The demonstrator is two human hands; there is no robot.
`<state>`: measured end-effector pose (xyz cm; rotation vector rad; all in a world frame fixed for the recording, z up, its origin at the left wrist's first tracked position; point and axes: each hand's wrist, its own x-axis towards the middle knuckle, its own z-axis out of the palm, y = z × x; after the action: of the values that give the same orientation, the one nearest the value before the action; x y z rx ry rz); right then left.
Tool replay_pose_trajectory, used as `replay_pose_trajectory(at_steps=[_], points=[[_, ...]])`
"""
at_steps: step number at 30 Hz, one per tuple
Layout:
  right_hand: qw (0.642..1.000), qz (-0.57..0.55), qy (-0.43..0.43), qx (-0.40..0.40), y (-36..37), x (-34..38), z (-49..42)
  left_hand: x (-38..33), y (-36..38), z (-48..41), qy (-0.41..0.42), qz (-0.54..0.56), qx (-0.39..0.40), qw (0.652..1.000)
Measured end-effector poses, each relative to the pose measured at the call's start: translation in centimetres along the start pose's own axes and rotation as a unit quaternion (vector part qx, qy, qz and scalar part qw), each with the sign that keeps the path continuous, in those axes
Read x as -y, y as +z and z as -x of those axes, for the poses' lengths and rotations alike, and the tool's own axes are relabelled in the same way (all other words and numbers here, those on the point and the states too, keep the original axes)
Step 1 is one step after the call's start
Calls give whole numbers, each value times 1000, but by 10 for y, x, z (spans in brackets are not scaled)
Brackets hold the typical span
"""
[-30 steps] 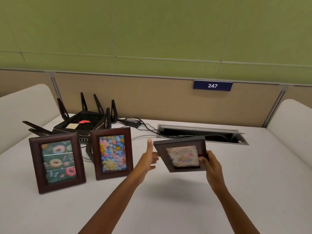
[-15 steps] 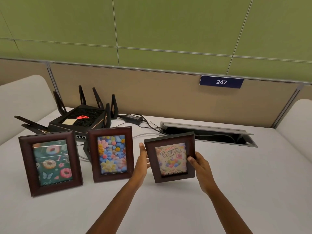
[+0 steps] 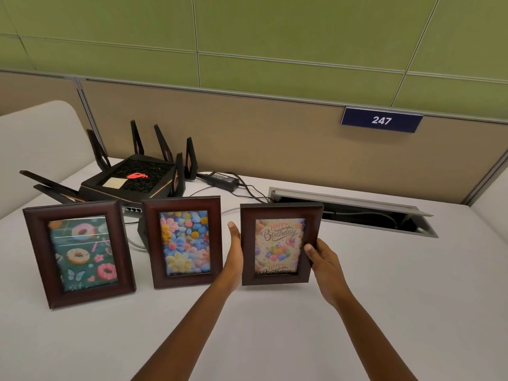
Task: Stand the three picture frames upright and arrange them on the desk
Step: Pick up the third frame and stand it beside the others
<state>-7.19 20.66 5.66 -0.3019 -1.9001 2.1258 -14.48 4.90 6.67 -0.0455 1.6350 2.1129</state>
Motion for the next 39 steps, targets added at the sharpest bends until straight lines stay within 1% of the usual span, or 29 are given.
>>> replay_pose_trajectory(at_steps=[12,18,22,29,33,39], points=[[999,26,37,-5,9,-17,-29,1,-2,-27,-11,13,-30,999],[999,26,46,7,8,-19,-37,2,-4,-35,-3,5,-45,999],[997,53,50,7,8,-20,-41,8,-7,-36,5,18,-50,999],[995,92,49,0,10,-20,-42,17,-7,-31,-2,1,-59,998],[992,114,46,-14,11,-20,-38,24,-9,-25,9,-11,-63,998],[975,206,70,-38,-2,-42,-9,40,-12,-8,27,-15,-91,995]])
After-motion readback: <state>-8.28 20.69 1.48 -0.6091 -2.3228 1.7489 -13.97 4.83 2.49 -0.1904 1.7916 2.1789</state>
